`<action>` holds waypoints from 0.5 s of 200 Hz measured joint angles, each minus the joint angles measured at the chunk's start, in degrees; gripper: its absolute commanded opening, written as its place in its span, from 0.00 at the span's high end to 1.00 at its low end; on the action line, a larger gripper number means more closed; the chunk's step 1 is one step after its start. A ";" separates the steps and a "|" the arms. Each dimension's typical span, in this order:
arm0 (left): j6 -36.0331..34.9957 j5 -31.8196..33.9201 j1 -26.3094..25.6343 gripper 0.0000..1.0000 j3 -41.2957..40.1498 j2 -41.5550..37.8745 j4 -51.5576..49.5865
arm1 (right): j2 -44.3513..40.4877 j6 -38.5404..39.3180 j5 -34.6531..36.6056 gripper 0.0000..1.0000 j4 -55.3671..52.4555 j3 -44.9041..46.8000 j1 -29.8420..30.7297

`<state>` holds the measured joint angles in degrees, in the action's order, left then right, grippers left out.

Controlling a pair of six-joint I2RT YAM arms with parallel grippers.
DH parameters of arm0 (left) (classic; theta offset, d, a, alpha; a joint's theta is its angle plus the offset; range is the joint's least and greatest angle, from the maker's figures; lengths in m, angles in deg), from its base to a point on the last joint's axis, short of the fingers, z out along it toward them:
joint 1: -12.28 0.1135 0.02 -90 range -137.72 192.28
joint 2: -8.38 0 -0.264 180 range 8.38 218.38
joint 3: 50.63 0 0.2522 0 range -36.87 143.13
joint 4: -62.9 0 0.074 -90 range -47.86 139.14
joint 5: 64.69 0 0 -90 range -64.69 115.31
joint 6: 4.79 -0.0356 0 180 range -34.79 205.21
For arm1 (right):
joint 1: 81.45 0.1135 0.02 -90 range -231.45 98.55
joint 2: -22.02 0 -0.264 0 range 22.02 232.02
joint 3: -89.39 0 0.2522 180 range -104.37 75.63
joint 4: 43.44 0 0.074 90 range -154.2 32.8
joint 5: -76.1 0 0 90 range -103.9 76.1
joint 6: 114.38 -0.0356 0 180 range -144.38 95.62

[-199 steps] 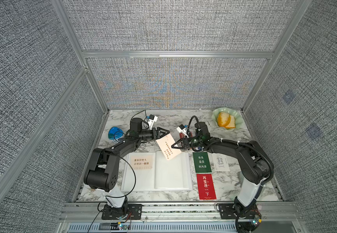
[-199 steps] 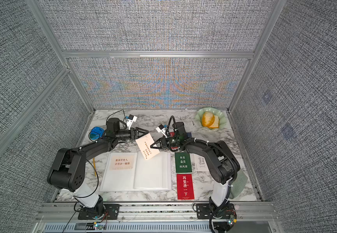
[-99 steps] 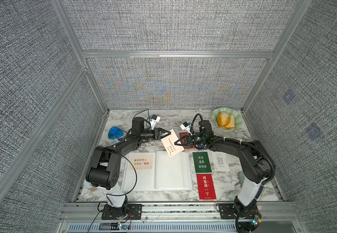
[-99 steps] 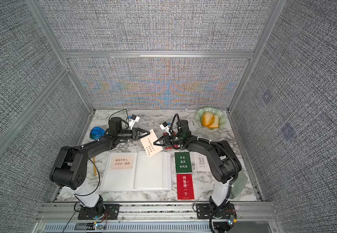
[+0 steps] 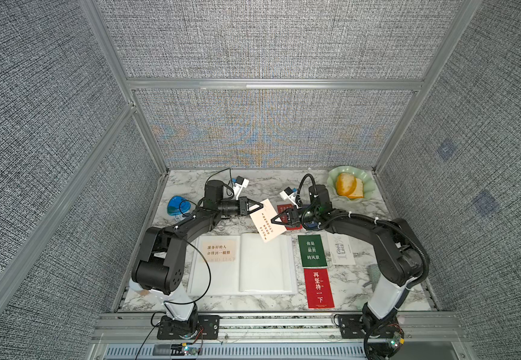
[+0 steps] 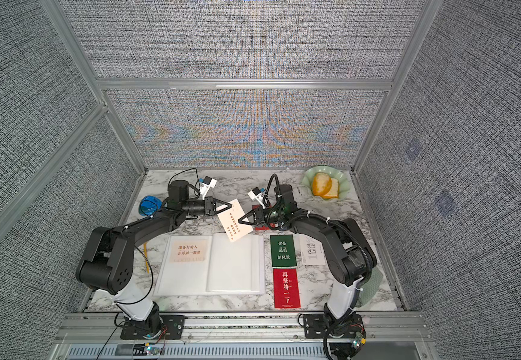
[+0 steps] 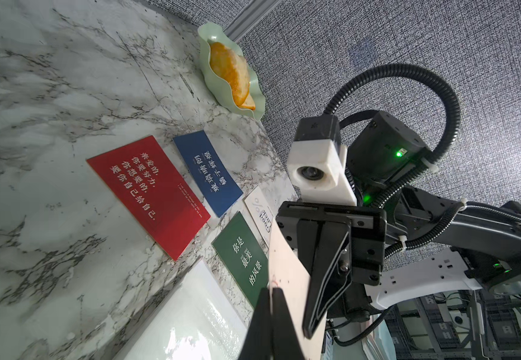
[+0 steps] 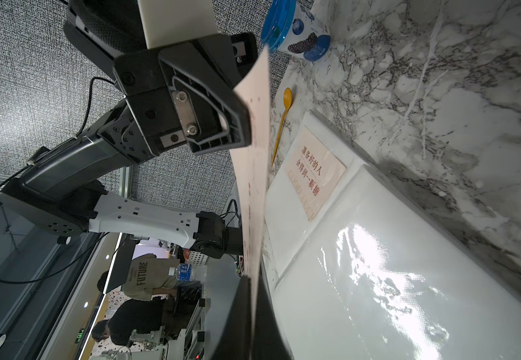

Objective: Place the photos into the photo albums
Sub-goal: Pick up the photo at the center of the board.

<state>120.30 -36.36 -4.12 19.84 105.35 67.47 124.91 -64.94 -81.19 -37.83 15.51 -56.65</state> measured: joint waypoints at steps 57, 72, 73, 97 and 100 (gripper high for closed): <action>6.45 3.82 2.45 1.00 -4.04 -2.97 5.25 | -3.63 -0.96 5.20 0.53 -0.72 3.72 -1.62; 9.79 5.57 3.21 1.00 -6.54 -3.96 8.70 | -4.96 -2.05 7.85 0.53 -0.96 5.01 -1.49; 10.14 5.77 3.30 1.00 -6.80 -4.07 9.11 | -5.07 -2.23 8.11 0.53 -0.92 5.16 -1.46; 16.83 9.05 3.96 1.00 -12.07 -5.64 17.14 | -6.86 -5.03 12.39 0.53 0.68 7.82 0.22; 17.97 9.60 4.02 1.00 -12.96 -5.86 18.43 | -7.02 -5.46 12.83 0.53 0.83 8.15 0.57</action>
<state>138.27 -26.77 -0.10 6.88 99.50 85.90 117.90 -70.40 -68.36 -37.00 23.66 -56.08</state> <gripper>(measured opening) 0.048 0.472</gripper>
